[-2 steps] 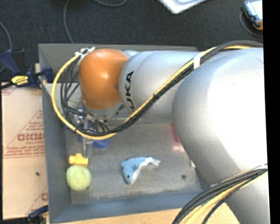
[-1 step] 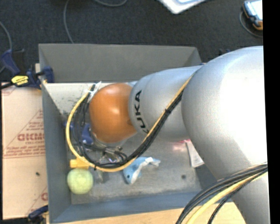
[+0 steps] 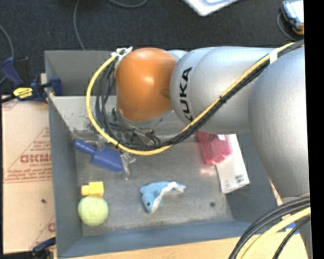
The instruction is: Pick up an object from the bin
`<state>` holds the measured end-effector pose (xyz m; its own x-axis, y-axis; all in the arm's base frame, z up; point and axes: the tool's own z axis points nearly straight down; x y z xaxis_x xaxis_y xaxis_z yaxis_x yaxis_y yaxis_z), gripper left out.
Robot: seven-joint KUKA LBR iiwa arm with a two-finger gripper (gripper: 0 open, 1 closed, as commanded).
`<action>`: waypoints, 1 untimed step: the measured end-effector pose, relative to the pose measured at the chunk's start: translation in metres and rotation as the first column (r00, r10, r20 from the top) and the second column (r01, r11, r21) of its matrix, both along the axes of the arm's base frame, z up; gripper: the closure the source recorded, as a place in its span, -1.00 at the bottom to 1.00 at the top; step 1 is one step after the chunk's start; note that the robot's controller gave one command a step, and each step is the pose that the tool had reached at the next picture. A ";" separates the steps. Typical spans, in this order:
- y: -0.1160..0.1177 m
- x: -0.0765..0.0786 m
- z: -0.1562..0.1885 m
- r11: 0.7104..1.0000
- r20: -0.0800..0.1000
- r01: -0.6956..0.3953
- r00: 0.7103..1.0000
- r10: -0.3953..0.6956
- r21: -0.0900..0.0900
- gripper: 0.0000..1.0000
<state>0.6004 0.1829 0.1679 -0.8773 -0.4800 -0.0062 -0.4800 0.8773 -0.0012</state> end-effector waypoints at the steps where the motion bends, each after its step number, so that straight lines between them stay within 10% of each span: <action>1: -0.022 -0.005 -0.047 0.996 0.008 -0.087 0.996 0.087 0.002 -1.00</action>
Offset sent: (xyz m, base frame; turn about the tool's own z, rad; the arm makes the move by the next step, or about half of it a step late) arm -0.0503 -0.0173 0.0016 0.2681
